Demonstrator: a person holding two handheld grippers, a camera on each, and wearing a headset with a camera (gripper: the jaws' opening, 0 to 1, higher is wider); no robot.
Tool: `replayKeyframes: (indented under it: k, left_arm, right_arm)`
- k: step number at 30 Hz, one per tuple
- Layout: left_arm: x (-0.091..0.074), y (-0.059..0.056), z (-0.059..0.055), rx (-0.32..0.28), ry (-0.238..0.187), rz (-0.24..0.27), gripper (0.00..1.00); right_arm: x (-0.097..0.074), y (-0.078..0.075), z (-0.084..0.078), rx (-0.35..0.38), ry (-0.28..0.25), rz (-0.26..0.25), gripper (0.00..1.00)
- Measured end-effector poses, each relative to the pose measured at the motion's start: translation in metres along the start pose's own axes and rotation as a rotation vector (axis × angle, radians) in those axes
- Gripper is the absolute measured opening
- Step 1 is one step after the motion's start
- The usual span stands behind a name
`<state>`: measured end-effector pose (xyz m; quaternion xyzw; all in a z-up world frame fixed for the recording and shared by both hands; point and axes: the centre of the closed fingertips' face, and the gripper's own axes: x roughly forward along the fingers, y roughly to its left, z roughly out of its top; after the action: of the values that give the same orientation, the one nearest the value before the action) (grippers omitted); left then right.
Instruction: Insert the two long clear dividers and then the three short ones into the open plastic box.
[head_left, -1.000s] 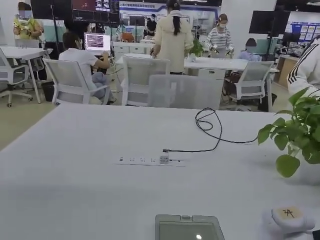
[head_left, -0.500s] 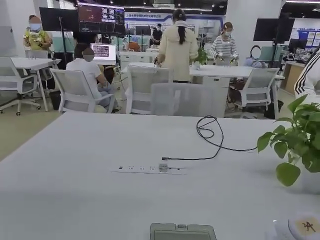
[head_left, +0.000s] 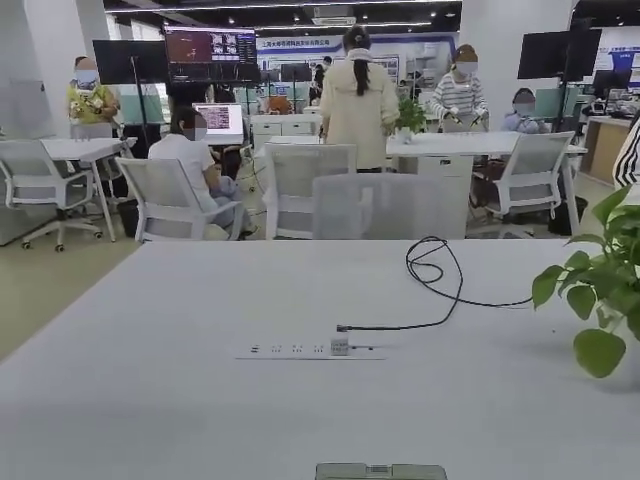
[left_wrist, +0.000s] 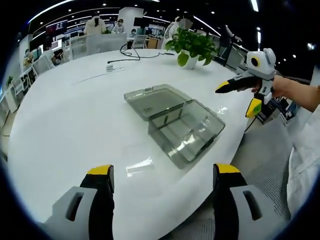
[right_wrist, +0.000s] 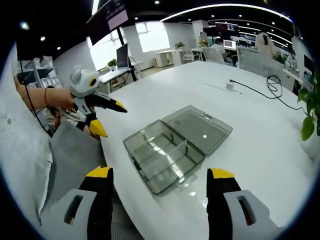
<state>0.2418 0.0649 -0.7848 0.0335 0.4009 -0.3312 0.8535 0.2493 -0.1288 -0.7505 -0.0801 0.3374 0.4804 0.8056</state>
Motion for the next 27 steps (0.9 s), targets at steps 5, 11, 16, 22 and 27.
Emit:
replayKeyframes:
  k: [5, 11, 16, 22, 27]
  left_arm:
    - [0.007, 0.01, -0.013, -0.028, 0.069, 0.042, 0.76]
    - [0.017, 0.017, -0.026, -0.083, 0.149, 0.082, 0.66]
    - [0.023, 0.024, -0.033, -0.078, 0.211, 0.111, 0.59]
    - [0.028, 0.028, -0.045, -0.084, 0.302, 0.138, 0.51]
    - [0.031, 0.033, -0.048, -0.056, 0.339, 0.169, 0.47]
  right_arm:
    - [-0.006, 0.001, -0.007, -0.069, -0.027, 0.021, 0.83]
    - [-0.015, -0.001, -0.014, -0.08, -0.058, 0.031, 0.84]
    - [-0.02, -0.003, -0.021, -0.078, -0.071, 0.027, 0.84]
    - [-0.025, -0.004, -0.03, -0.081, -0.074, 0.028, 0.85]
    - [-0.029, -0.004, -0.034, -0.068, -0.089, 0.024, 0.85]
